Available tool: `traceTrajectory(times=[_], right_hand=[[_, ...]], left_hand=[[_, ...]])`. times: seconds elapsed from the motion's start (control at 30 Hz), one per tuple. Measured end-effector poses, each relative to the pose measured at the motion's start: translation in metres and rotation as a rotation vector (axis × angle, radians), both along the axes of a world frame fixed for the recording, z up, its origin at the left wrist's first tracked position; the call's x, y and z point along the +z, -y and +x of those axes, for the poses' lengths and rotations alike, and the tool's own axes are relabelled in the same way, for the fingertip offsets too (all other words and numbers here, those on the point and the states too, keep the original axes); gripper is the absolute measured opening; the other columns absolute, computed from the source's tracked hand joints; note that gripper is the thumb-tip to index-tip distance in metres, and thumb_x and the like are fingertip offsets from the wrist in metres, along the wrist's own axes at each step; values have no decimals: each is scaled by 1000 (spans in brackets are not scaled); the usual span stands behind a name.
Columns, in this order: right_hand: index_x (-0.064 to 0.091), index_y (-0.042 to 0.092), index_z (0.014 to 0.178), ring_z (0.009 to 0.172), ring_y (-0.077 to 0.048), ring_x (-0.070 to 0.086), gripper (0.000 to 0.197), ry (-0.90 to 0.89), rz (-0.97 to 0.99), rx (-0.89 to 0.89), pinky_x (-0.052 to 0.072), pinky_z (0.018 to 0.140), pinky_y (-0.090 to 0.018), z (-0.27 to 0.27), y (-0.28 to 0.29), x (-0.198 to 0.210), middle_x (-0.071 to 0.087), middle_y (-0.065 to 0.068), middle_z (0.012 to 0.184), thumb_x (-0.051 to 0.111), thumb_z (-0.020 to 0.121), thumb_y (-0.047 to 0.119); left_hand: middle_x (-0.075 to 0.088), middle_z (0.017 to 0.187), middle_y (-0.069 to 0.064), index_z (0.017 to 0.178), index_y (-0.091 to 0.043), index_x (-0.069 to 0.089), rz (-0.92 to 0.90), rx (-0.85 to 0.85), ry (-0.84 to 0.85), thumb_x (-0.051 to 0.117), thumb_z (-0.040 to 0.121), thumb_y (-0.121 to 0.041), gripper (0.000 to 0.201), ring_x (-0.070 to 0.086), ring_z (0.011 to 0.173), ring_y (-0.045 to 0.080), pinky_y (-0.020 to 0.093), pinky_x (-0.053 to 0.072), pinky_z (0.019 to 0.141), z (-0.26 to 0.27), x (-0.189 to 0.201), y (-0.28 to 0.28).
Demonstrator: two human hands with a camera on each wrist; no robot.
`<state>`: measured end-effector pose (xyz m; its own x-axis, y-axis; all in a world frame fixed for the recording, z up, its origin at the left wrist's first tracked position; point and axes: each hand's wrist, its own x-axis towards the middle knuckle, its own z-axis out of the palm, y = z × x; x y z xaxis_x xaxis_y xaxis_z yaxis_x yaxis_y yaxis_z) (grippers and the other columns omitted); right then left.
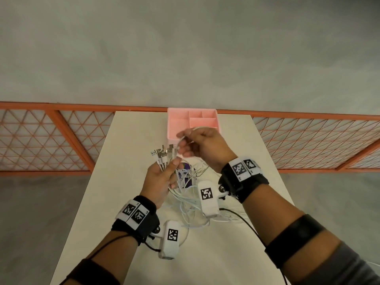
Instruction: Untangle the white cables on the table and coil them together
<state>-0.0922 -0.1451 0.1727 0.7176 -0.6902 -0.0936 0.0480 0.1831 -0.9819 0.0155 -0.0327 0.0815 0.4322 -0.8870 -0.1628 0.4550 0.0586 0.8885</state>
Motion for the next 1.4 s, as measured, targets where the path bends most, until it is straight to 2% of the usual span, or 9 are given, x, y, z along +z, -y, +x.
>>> traceTrajectory(times=[0.2, 0.47, 0.67, 0.83, 0.97, 1.07, 1.13, 1.27, 1.4], right_hand=[[63, -1, 103, 79, -30, 69, 27, 363, 1, -318, 58, 74, -34, -10, 34, 64, 60, -14, 79, 44, 104, 18], [67, 4, 99, 72, -27, 66, 30, 387, 16, -456, 57, 71, -36, -24, 51, 53, 57, -9, 73, 47, 103, 27], [57, 9, 72, 58, -24, 61, 38, 220, 171, -497, 54, 60, -32, -42, 56, 26, 57, -8, 65, 46, 102, 31], [48, 17, 65, 41, -15, 26, 37, -175, 39, -343, 25, 43, -23, -58, 56, 14, 30, 2, 50, 43, 100, 29], [69, 10, 77, 46, -17, 30, 41, -689, -375, -2, 29, 45, -25, -66, 48, -15, 41, 3, 52, 50, 99, 39], [77, 19, 87, 56, -16, 42, 33, -877, -501, 218, 35, 53, -23, -66, 30, -29, 60, 23, 64, 54, 98, 41], [79, 23, 94, 71, -5, 54, 31, -930, -554, 361, 40, 71, -25, -62, 17, -33, 66, 21, 84, 55, 97, 43], [78, 21, 96, 53, 9, 51, 24, -887, -538, 513, 35, 64, -15, -51, -2, -23, 58, 23, 51, 59, 96, 35], [77, 4, 91, 57, 8, 57, 21, -644, -510, 441, 37, 64, -3, -47, -1, 8, 66, 17, 57, 61, 96, 17]], left_hand=[[60, 82, 7, 100, -1, 65, 149, 54, -36, 62, 95, -18, 18, 28, 42, 7, 23, 30, 43, 10, -25, -15], [68, 86, 3, 99, -5, 66, 124, -18, -65, 61, 96, -17, 14, 24, 44, 8, 21, 28, 43, 17, -18, -14], [70, 91, 8, 97, -6, 69, 232, -37, -83, 65, 94, -18, 14, 25, 45, 8, 21, 29, 43, 17, -28, -18], [75, 106, 11, 98, -8, 71, 290, 10, -83, 67, 93, -18, 12, 25, 44, 8, 21, 30, 44, 15, -32, -21], [74, 113, 11, 99, -6, 70, 203, 55, -80, 63, 96, -19, 16, 26, 46, 8, 22, 33, 46, 15, -20, -14], [72, 117, 10, 99, -4, 68, 85, 49, -55, 59, 98, -20, 18, 26, 46, 8, 22, 33, 47, 11, -2, -6], [71, 122, 9, 105, -2, 68, -2, 17, -20, 57, 98, -20, 22, 25, 46, 7, 22, 32, 47, 7, 9, 0], [55, 96, 13, 116, -10, 73, -76, -151, 163, 66, 92, -37, 36, 22, 49, 12, 26, 30, 49, 1, 16, 10], [49, 59, 6, 84, -20, 79, -26, -219, 190, 64, 87, -37, 23, 27, 47, 13, 26, 32, 46, -10, 15, 11]])
